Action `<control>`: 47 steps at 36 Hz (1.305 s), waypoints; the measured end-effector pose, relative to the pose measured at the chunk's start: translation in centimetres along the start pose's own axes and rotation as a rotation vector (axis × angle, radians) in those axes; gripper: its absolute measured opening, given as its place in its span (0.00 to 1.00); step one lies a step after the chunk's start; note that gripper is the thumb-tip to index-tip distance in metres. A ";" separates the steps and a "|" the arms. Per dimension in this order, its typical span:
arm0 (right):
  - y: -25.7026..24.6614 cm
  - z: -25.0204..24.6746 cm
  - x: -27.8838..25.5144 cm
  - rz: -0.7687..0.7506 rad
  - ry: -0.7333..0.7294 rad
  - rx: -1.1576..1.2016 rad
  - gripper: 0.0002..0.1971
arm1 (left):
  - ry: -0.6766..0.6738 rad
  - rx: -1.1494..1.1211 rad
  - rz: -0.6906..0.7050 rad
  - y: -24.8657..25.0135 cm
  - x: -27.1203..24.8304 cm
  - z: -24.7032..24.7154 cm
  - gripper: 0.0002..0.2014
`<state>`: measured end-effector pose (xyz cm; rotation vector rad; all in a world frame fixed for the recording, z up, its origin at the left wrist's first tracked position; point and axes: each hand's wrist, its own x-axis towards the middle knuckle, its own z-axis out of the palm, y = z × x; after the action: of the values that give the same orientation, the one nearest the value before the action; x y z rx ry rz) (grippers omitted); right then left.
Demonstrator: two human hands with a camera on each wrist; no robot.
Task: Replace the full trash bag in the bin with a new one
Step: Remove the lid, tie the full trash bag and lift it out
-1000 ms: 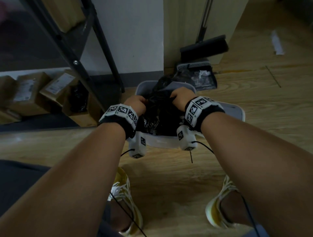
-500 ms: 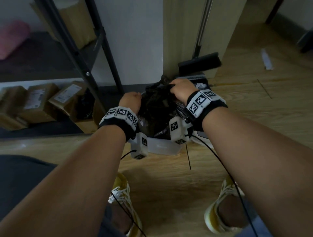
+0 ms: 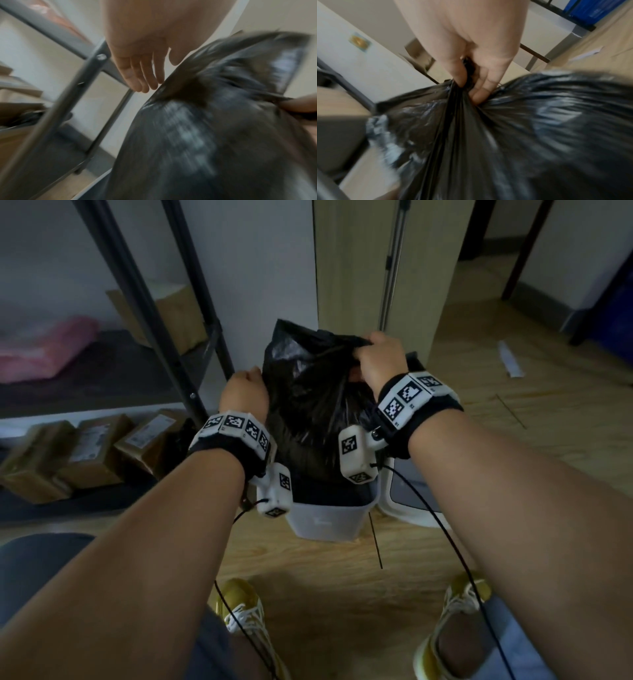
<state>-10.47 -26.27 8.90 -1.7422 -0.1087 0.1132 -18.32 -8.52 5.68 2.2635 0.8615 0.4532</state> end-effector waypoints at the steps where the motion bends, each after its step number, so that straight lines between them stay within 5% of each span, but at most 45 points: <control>1: -0.5 -0.3 0.2 -0.006 0.006 0.045 0.11 | -0.008 -0.045 0.018 0.7 0.0 -0.2 0.18; 6: -2.6 -1.9 2.0 -0.063 0.075 0.180 0.13 | -0.092 -0.292 0.017 4.7 0.6 0.2 0.27; 11: -3.5 -3.9 4.5 -0.079 0.149 0.160 0.17 | -0.276 -0.263 0.121 9.2 0.0 0.9 0.23; 16: -2.9 -6.0 7.2 -0.128 0.261 0.032 0.08 | -0.465 -0.200 0.265 12.3 0.7 3.3 0.23; 23: 0.6 -8.7 12.3 -0.157 0.330 -0.098 0.08 | -0.601 -0.083 0.362 15.6 3.9 8.5 0.24; 47: 16.5 -7.1 27.8 0.102 0.132 -0.332 0.14 | -0.800 0.061 0.202 12.4 15.7 27.1 0.25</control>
<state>18.15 -32.27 -6.53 -2.0819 0.0617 0.0562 12.75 -17.23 -3.92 2.2950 0.2366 -0.3937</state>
